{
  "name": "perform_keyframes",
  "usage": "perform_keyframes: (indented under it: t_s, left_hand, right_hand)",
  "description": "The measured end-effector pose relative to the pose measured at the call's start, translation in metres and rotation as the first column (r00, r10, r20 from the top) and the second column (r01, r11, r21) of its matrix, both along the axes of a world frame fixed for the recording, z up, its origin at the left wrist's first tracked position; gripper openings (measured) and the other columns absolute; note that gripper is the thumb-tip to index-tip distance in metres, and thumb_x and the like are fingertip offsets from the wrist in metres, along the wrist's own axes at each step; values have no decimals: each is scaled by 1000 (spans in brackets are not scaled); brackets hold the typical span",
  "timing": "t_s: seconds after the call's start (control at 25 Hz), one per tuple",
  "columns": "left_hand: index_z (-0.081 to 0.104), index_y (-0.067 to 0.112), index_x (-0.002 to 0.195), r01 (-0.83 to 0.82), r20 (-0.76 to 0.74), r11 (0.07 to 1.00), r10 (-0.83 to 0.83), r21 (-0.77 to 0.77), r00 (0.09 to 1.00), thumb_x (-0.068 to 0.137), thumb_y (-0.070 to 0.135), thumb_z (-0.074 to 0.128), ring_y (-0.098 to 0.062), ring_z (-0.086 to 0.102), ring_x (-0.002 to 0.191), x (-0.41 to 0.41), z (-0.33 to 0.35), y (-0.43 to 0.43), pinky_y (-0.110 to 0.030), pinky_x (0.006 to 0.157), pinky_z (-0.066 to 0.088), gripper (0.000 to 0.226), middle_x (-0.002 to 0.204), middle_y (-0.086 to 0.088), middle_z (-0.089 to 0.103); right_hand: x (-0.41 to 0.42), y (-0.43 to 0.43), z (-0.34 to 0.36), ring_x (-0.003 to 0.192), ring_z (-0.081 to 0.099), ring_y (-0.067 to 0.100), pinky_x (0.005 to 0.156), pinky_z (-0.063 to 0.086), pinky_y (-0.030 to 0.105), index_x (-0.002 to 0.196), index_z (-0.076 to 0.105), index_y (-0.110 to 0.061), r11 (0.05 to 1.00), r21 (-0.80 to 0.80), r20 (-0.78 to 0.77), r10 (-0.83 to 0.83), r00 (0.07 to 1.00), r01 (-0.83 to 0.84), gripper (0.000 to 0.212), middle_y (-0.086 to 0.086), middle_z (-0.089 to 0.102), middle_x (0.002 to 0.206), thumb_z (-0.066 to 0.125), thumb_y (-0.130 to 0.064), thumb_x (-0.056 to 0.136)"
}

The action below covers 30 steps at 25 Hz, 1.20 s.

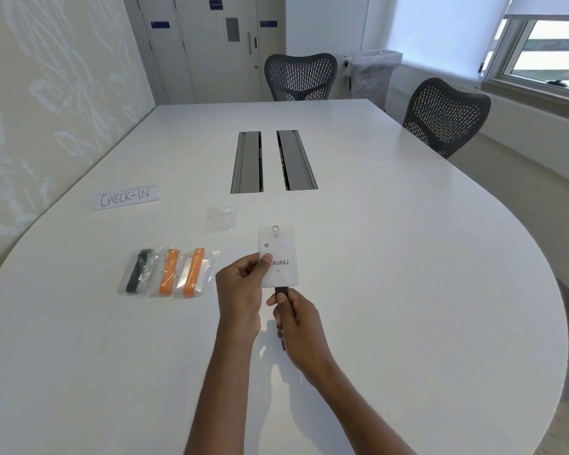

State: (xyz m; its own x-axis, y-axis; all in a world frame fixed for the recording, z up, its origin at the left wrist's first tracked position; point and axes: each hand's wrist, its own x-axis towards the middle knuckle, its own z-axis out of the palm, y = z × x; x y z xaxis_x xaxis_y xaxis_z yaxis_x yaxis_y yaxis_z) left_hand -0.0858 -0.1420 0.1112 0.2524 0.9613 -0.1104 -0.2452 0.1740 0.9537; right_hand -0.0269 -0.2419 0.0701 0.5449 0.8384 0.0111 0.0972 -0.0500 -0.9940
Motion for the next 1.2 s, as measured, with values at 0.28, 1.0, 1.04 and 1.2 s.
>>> perform_keyframes:
  t_s: [0.28, 1.0, 1.04, 1.2]
  left_hand:
    - [80, 21, 94, -66, -81, 991, 75, 113, 994, 91, 16, 80, -13, 78, 95, 7, -1, -11, -25, 74, 60, 5, 96, 4, 82]
    - [81, 16, 104, 29, -362, 842, 200, 539, 910, 94, 17, 77, -4, 71, 83, -2, -24, -17, -11, 73, 53, 11, 91, 5, 77]
    - [81, 15, 105, 49, -371, 838, 187, 544, 910, 95, 16, 76, -2, 69, 82, -2, -25, -17, -9, 71, 50, 11, 88, 4, 75]
    - [79, 12, 107, 120, -397, 817, 141, 565, 907, 97, 12, 72, -2, 61, 77, -1, -26, -16, -7, 70, 44, 12, 81, 0, 67]
  right_hand:
    - [2, -9, 28, 53, 38, 13, 48, 34, 23, 93, 63, -9, 999, -47, -130, -13, 991, 6, 33, -1, 48, 63, 42, -26, 113]
    - [68, -1, 67, 64, 61, 25, 54, 46, 33, 96, 74, -28, 985, 13, 883, -91, 460, 170, 11, -6, 68, 85, 66, -23, 101]
    - [72, 0, 69, 64, 62, 24, 54, 48, 34, 95, 72, -29, 984, 30, 889, -106, 445, 174, 10, -7, 70, 83, 65, -23, 101]
    - [85, 3, 74, 68, 65, 21, 56, 50, 34, 95, 73, -29, 974, 130, 876, -199, 439, 184, 10, -9, 72, 87, 65, -26, 101]
